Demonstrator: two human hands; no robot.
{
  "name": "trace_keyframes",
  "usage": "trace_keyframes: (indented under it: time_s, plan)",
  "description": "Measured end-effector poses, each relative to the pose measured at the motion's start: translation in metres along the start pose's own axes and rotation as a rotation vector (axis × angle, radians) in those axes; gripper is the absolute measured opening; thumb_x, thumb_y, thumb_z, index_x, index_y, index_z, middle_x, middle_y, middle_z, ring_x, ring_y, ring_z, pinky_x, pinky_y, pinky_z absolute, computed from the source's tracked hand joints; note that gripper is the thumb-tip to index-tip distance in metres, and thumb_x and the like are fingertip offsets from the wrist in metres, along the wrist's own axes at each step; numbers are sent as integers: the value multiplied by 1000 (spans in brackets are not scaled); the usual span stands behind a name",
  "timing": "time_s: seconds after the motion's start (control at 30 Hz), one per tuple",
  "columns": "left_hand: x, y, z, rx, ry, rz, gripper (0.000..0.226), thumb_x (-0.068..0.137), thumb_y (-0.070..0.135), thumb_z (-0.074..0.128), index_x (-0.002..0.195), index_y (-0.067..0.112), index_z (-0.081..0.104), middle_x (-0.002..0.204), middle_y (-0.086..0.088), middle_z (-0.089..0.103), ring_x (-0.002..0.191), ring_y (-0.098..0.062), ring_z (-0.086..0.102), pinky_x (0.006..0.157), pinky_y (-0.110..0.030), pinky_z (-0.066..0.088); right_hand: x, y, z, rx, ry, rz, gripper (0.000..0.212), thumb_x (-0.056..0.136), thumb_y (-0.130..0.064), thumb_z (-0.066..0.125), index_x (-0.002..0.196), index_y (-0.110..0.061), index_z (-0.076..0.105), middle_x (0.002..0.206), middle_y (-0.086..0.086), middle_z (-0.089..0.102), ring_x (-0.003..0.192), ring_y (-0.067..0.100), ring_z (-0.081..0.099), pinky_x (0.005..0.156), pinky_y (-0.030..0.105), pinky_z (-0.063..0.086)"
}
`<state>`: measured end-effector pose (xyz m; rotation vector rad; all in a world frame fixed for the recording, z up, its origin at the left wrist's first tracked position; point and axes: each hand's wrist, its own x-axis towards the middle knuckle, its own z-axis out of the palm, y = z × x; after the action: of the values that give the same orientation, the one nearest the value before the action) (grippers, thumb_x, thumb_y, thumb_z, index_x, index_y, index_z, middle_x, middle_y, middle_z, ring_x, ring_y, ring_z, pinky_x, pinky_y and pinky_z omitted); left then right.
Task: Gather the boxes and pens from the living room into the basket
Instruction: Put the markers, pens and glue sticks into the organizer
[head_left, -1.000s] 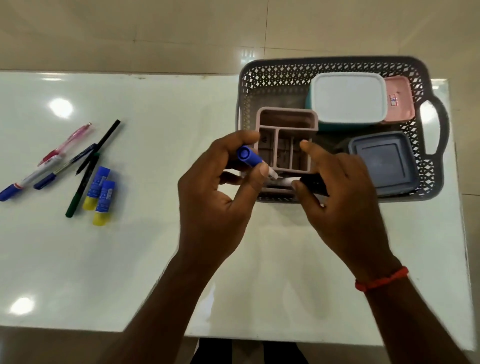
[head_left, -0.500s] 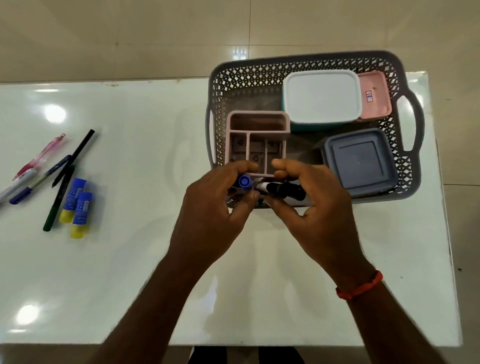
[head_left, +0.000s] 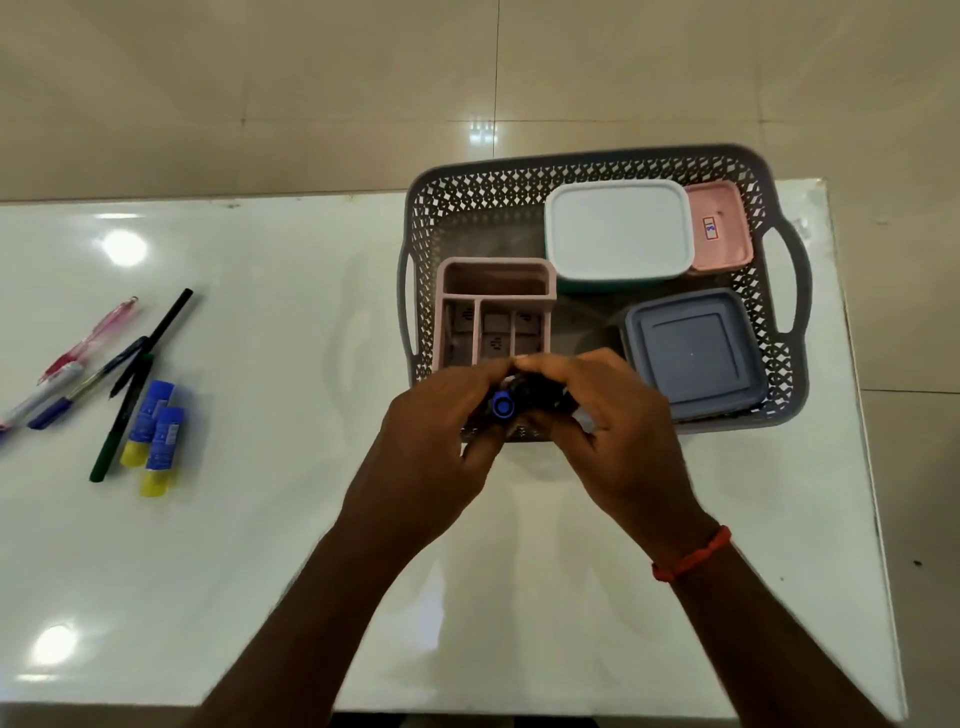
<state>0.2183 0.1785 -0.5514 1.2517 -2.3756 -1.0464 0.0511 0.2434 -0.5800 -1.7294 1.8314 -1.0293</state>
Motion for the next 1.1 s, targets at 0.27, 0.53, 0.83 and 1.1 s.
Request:
trace_keyframes:
  time_s: [0.27,0.53,0.83,1.1]
  plan:
    - [-5,3,3,-56,39,46,52,83,19,81,130,9,62,119,-5,70,105,-11,64,91,-8,46,-19,-7,-12,-60,71,9,49,84,-38,68,121,-7,60,112,-4,60,104,13,55,82,41,55]
    - [-22,-14,-41,-123,106,131,55,88,40,61,137,14,58,131,3,64,121,-11,56,99,-25,47,-11,-96,12,-95,318,-160,15,87,-26,72,97,-15,69,108,7,68,104,30,63,87,48,47]
    - [-80,-131,-135,-10,277,-55,44,91,40,67,130,21,61,127,14,61,119,-8,58,97,-17,45,33,-166,116,85,130,-140,8,89,-19,71,89,-12,72,95,-3,71,96,19,63,82,44,46]
    - [-138,-250,-202,145,458,-283,38,86,28,79,120,24,64,118,21,59,100,0,49,87,-9,38,63,-207,210,126,-33,-152,7,91,-22,69,90,-16,70,92,-8,68,92,20,58,79,41,47]
